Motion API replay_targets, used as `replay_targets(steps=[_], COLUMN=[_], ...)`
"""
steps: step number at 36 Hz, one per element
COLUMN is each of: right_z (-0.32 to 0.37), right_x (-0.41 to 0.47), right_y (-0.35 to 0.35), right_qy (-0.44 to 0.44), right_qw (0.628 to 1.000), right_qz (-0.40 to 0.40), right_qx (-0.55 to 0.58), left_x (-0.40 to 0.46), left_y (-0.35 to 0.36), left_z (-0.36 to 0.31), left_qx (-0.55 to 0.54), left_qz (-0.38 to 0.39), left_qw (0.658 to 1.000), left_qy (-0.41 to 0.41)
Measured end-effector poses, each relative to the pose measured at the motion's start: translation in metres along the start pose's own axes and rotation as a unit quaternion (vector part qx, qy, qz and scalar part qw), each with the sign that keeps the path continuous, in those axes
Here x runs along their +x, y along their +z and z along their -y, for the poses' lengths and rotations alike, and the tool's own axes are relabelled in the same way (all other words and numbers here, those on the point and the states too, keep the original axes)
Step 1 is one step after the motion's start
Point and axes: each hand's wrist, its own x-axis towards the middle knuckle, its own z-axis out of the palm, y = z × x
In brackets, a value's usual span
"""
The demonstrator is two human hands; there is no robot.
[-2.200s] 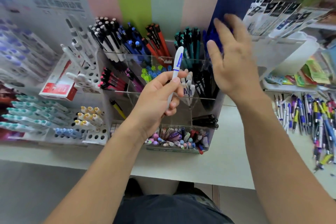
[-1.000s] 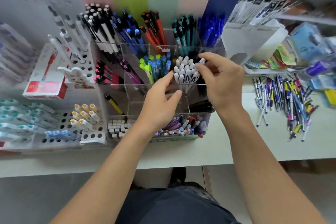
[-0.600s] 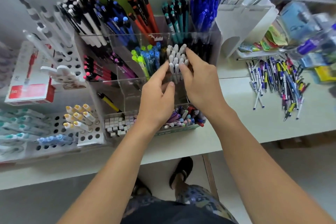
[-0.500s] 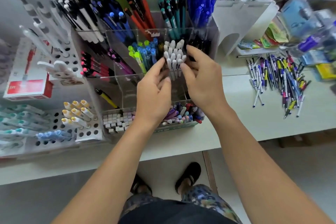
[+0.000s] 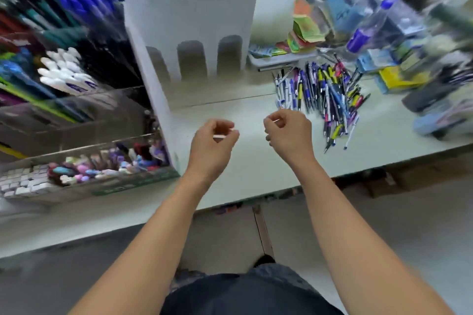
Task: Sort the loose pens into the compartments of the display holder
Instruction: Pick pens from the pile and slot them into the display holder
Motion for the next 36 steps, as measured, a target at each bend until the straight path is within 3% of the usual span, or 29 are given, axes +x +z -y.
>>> replay_targets(steps=[2,5,14,19,30,36], right_z=[-0.037,-0.077,-0.155,-0.207,-0.224,-0.250], right_x=[0.016,0.040,0.107,0.132,0.182,0.208], right_y=[-0.026,-0.054,-0.095,-0.105,-0.125,-0.155], right_qy=[0.047,0.101,0.240,0.347,0.348,0.336], right_qw=[0.999,0.995,0.970,0.934,0.933,0.923], right_qz=[-0.010,0.008,-0.046,-0.084,0.035,0.157], right_qx=[0.013,0.014,-0.010,0.000,0.088,0.102], left_x=[0.004,0.013,0.084,0.126,0.117,0.113], left_y=[0.044,0.091,0.173,0.221,0.336,0.377], left_z=[0.006,0.013,0.027,0.038,0.012,0.007], left_qx=[0.003,0.036,0.169,0.198,0.252,0.311], left_qz=[0.060,0.085,0.051,0.028,0.033,-0.010], left_qw=[0.996,0.990,0.969,0.963,0.949,0.927], left_qy=[-0.063,-0.104,-0.173,-0.183,-0.187,-0.209])
